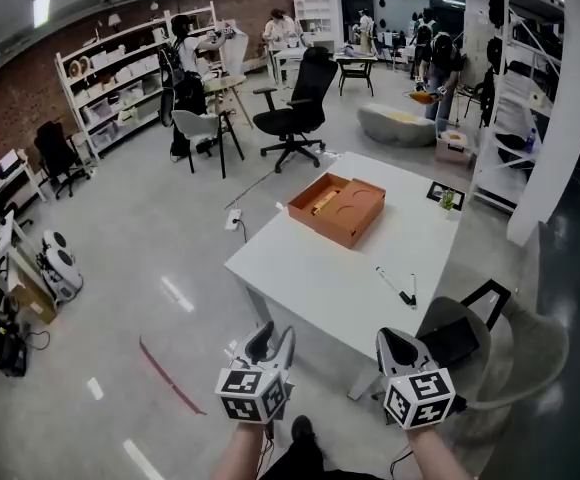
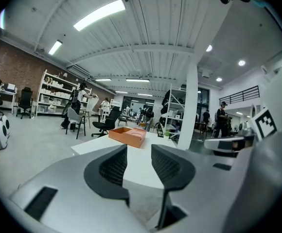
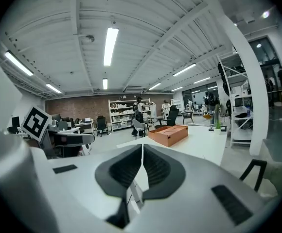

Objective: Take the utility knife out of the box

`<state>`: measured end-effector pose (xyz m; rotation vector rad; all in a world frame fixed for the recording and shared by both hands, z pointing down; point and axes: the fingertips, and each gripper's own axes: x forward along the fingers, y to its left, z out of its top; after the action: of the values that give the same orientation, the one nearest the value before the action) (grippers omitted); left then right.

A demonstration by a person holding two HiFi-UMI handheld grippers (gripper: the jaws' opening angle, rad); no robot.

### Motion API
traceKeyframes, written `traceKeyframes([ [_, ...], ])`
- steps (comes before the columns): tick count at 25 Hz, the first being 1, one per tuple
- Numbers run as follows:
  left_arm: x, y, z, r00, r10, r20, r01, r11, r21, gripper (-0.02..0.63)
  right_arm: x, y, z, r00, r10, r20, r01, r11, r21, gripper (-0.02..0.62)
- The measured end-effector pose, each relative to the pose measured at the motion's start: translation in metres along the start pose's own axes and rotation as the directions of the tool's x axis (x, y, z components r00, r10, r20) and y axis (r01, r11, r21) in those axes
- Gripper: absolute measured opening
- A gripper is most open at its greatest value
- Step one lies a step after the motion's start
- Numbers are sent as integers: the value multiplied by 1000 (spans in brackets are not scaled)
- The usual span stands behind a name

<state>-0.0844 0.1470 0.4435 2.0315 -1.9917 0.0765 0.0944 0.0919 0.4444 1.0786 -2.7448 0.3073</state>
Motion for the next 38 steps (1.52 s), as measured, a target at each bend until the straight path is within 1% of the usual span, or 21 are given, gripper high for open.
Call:
traceKeyframes([
  [8,71,71,34,999,-52,-16,52,999,6,130,92,-6,28,998,-68,1,68,998,13,2],
  [11,91,94,44,997,-68,-23,68,998,14,130,116,-6,34,995,-100,0,100,995,17,2],
  [15,117,113,49,996,-81,-34,82,996,22,130,136,-16,36,988,-152,-4,152,988,28,2],
  [20,148,129,53,994,-94,-50,95,995,31,130,156,-32,40,981,-195,-13,196,980,33,2],
  [26,196,139,65,992,-111,-60,114,992,62,130,185,-63,51,972,-236,6,236,971,35,2],
  [32,252,148,84,991,-113,-77,121,988,95,130,221,-97,67,970,-245,13,244,969,33,2],
  [38,317,146,100,988,-122,-95,134,982,135,130,257,-136,73,970,-244,2,244,969,35,2],
])
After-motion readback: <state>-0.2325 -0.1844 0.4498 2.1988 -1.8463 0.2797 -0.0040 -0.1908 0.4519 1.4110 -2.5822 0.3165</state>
